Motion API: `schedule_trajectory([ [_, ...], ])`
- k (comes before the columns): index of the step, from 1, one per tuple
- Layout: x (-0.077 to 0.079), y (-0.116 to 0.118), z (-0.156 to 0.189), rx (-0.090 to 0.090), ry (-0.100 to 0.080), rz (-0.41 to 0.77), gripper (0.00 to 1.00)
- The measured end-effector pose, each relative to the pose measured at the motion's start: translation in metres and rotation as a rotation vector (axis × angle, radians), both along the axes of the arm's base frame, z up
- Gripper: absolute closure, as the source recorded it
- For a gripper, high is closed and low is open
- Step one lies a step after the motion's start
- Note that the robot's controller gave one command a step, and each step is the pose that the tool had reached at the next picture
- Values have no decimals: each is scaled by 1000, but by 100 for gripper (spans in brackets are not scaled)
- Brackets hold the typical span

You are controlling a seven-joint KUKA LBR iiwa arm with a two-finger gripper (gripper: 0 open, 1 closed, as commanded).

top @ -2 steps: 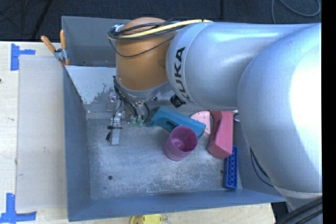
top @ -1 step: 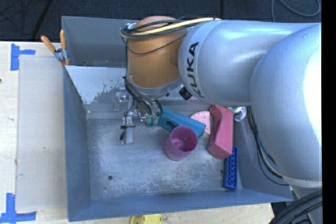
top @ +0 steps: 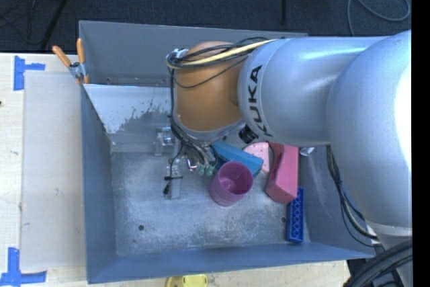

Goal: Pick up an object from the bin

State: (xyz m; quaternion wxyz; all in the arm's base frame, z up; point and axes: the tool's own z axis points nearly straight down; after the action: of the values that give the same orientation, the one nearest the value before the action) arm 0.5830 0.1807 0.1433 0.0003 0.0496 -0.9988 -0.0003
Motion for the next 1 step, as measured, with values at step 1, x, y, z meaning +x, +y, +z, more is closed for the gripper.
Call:
schedule_trajectory([
  [1,-2,-31,-26,-1,1,-114,0],
])
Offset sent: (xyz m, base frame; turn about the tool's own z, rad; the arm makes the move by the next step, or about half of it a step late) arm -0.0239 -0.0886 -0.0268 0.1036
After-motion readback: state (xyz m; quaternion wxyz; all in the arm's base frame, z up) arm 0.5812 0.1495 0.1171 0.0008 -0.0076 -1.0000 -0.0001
